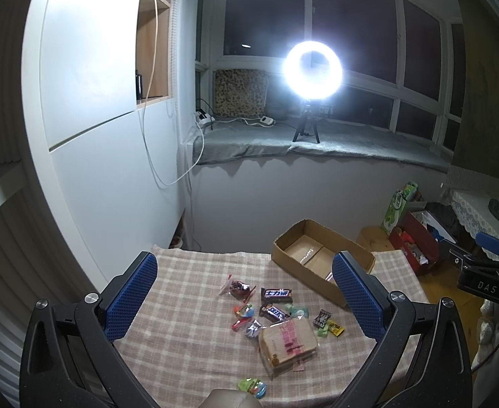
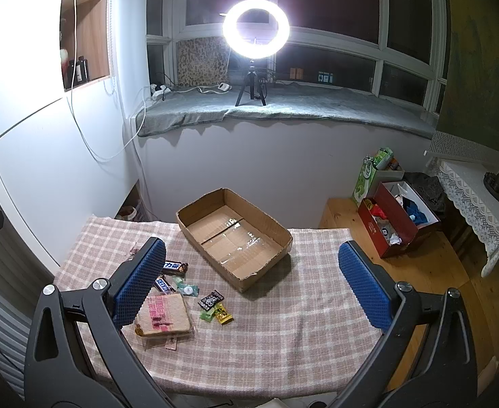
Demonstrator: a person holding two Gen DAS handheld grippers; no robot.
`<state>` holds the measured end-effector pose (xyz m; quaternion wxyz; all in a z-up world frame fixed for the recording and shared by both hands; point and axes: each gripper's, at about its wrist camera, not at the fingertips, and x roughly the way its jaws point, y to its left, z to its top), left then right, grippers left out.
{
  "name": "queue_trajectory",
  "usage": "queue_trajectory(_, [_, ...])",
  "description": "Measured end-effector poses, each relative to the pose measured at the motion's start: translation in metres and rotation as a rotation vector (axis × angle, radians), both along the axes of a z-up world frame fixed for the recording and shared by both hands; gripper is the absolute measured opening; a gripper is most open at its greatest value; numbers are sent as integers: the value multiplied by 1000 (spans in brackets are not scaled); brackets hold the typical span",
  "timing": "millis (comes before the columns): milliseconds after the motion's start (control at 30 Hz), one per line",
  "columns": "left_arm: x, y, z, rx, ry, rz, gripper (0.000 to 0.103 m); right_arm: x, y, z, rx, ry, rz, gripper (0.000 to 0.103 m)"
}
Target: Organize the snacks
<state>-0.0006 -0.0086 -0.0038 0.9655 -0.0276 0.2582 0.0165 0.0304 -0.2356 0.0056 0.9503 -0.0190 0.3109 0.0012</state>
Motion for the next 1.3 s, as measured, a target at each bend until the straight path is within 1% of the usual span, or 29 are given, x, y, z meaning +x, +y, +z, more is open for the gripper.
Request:
queue_trajectory(267, [-2, -4, -4, 6, 15, -12, 102, -2, 0, 3, -4, 5, -3, 103])
queue_trajectory(300, [-1, -4, -4, 5, 17, -13, 102, -5, 2, -8, -5, 6, -4, 103])
queue_trajectory(433, [0, -5, -5, 7, 27, -19, 102, -9, 2, -15, -6, 13, -6, 103])
queue_trajectory(500, [1, -5, -7, 8, 33, -21, 102, -3, 1, -14, -6, 22, -7, 103])
queue_trajectory(1000, [4, -6, -18, 0, 75, -32, 102, 2, 4, -18, -13, 79, 9, 103])
queue_trajectory(1300, [6, -8, -23, 0, 85, -35, 102, 6, 2, -23, 4, 91, 19, 103])
